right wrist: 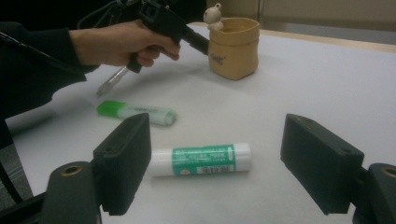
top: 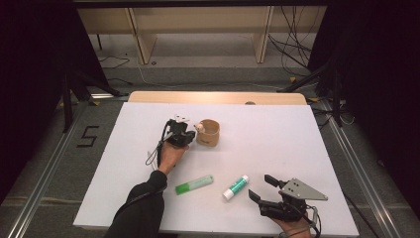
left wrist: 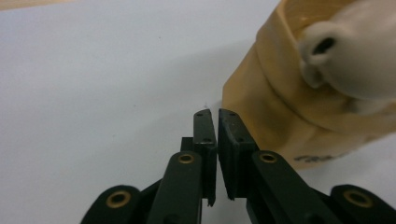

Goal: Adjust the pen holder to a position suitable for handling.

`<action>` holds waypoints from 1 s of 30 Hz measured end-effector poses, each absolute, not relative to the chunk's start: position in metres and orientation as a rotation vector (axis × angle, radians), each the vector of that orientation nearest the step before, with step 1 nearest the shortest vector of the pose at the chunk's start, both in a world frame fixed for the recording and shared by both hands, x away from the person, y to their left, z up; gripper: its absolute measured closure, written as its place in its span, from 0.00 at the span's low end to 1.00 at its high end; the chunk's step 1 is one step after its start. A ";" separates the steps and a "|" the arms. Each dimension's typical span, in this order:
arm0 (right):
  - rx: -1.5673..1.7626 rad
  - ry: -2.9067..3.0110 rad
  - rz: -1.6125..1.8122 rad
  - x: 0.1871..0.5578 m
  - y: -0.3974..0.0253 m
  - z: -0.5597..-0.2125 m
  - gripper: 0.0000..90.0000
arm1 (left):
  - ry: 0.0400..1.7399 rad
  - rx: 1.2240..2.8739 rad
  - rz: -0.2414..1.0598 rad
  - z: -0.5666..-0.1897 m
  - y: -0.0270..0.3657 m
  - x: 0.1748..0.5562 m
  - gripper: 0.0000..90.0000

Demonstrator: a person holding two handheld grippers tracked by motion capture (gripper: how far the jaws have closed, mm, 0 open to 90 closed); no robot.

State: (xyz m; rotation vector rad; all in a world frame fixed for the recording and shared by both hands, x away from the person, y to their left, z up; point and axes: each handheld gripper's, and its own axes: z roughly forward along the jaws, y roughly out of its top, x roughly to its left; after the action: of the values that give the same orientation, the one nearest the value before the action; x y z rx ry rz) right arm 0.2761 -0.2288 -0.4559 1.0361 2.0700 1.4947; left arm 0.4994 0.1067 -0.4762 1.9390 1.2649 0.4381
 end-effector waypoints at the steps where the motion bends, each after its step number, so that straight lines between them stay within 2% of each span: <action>1: 1.035 2.069 1.495 0.276 -0.229 -0.456 0.28 | 1.255 1.957 0.420 -0.473 0.109 0.498 0.90; 5: 1.035 2.070 1.493 0.276 -0.228 -0.455 0.28 | 1.219 1.964 0.372 -0.462 0.121 0.484 0.75; 8: 1.037 2.067 1.496 0.276 -0.228 -0.455 0.28 | 1.163 2.012 0.347 -0.454 0.125 0.472 0.61; 14: 1.035 2.065 1.488 0.276 -0.227 -0.456 0.28 | 1.056 2.061 0.295 -0.445 0.131 0.449 0.43; 30: 1.027 2.064 1.491 0.275 -0.228 -0.455 0.28 | 0.947 2.132 0.256 -0.436 0.139 0.418 0.29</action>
State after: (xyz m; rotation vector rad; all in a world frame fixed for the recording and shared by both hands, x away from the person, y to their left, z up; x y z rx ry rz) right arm 0.2751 -0.2277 -0.4554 1.0274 2.0640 1.4908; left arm 0.4183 0.1387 -0.4359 2.1321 0.9473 0.2562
